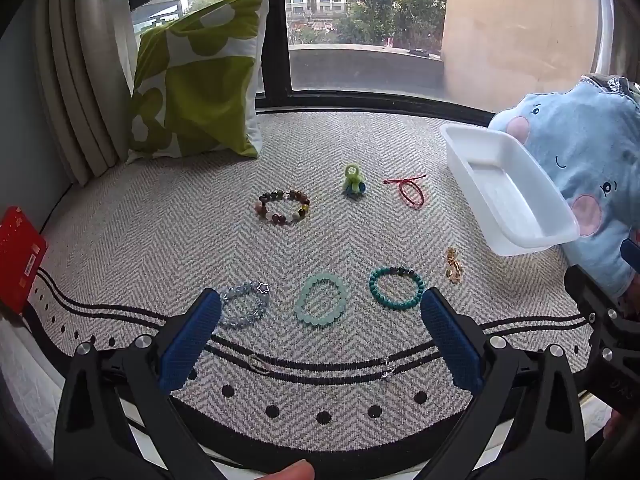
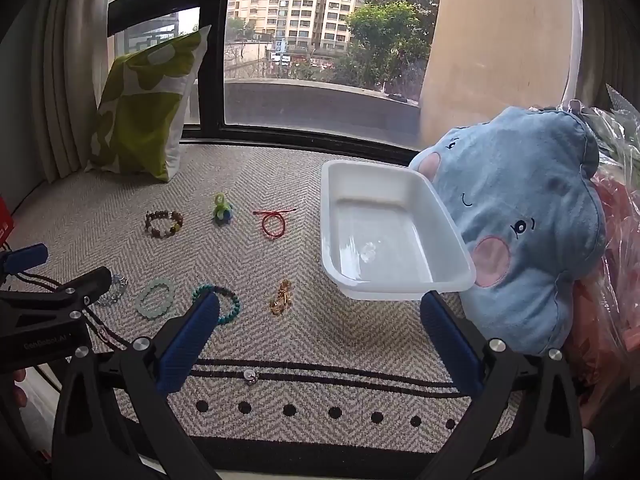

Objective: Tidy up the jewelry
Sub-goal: 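Move both tools toward the brown bead bracelet and green pom-pom charm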

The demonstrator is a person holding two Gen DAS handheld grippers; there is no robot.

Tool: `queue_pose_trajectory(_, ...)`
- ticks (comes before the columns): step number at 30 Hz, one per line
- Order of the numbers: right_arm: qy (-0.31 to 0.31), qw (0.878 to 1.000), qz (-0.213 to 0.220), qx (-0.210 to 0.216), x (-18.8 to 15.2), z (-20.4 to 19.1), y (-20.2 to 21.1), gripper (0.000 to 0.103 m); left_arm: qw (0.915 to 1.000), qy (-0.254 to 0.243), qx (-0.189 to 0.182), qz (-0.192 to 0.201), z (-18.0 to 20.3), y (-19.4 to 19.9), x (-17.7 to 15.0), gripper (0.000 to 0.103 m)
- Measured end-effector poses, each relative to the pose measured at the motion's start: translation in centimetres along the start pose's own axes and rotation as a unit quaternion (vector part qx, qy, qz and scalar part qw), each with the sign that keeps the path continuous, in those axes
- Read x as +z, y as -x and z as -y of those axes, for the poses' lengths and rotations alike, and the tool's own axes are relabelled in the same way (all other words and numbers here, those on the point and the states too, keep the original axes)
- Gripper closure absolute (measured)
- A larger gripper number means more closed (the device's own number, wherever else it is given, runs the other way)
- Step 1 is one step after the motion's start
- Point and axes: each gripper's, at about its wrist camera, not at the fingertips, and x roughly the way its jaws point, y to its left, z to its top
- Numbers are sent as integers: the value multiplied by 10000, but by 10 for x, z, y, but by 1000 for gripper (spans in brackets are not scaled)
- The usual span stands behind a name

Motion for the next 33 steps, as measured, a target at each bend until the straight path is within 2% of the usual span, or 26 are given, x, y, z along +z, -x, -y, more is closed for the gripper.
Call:
queue_pose_trajectory(13,-103,9998,-84,112,4,3,-3,3,9999,-67,73,-139,1,-9,3,5)
queue_pose_trajectory(18,12,9990,-97,443,31,-8,-19,3,9990,-436,134,33,-6,-23,32,5)
queue_pose_trajectory(22,161,9969,-120,761,59,-29,-57,3,9957,-775,486,149,-29,-64,65,5)
queue_pose_trajectory(23,234,9959,-84,865,66,-37,-70,3,9910,-1066,781,221,-32,-73,75,5)
queue_pose_trajectory(26,436,9923,-80,1152,81,-59,-111,3,9867,-1330,890,270,-50,-111,88,5)
queue_pose_trajectory(30,507,9863,-257,1548,95,-84,-175,3,9908,-1224,577,39,-74,-167,91,5)
queue_pose_trajectory(33,771,9839,-361,1571,101,-103,-216,3,9910,-1230,525,51,-82,-196,94,5)
